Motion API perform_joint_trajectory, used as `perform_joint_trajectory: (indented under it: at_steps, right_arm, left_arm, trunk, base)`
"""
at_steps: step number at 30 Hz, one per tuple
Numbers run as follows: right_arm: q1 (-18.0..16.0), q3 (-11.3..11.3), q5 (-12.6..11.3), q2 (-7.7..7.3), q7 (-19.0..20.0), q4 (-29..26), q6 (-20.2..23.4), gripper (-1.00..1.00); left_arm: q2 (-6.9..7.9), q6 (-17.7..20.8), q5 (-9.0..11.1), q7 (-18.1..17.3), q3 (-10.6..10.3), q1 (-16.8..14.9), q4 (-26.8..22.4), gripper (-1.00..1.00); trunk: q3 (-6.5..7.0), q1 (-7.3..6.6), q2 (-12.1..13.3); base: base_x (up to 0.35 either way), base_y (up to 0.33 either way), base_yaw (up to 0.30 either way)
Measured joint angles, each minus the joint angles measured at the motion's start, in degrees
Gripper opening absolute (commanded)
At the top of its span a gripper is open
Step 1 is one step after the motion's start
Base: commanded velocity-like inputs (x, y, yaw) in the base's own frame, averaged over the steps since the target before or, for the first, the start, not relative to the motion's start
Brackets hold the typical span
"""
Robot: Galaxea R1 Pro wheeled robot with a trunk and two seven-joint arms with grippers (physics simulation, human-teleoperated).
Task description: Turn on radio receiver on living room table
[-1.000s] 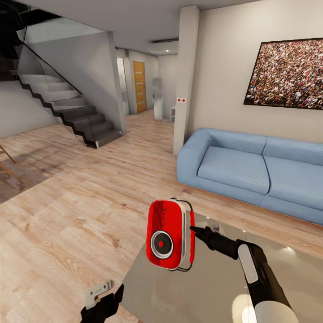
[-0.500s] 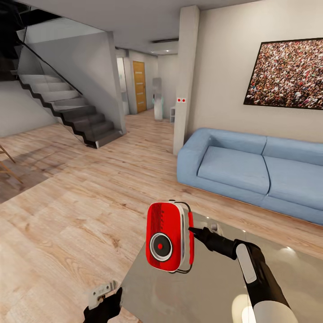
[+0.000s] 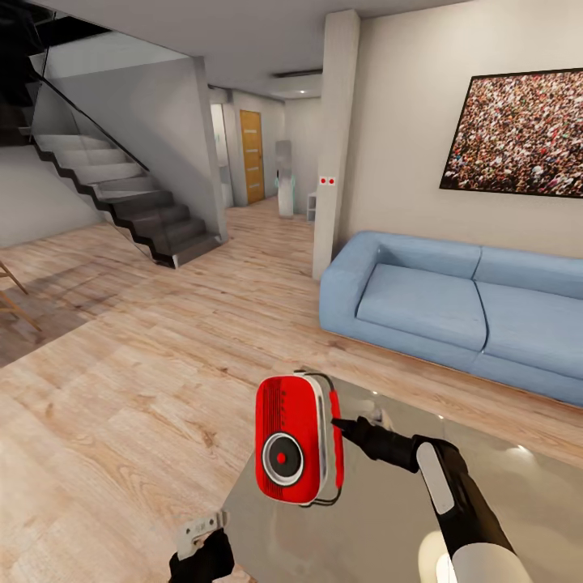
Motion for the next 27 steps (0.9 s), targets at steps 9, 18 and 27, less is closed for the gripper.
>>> perform_joint_trajectory:
  at_steps: [9,18,27]
  right_arm:
    - [0.00,0.14,1.24,-0.01,-3.31,0.86,-0.44,-1.00]
    - [-1.11,0.19,0.12,-0.23,-4.55,0.98,-0.26,-1.00]
    - [-1.58,0.18,0.13,-0.33,-6.50,3.32,-0.46,-1.00]
  left_arm:
    - [-1.54,-6.30,-7.77,-2.91,-8.13,-0.09,0.01,-1.00]
    - [-1.31,-6.80,-8.10,-2.87,-10.35,-0.09,0.03,-1.00]
    - [-2.36,-8.75,-8.19,-2.75,-12.56,-0.09,0.01,-1.00]
  trunk:
    - [0.00,0.00,0.00]
    - [0.00,0.00,0.00]
    - [0.00,0.00,0.00]
  base:
    - [0.000,0.000,0.000]
    - [0.000,0.000,0.000]
    - [0.000,0.000,0.000]
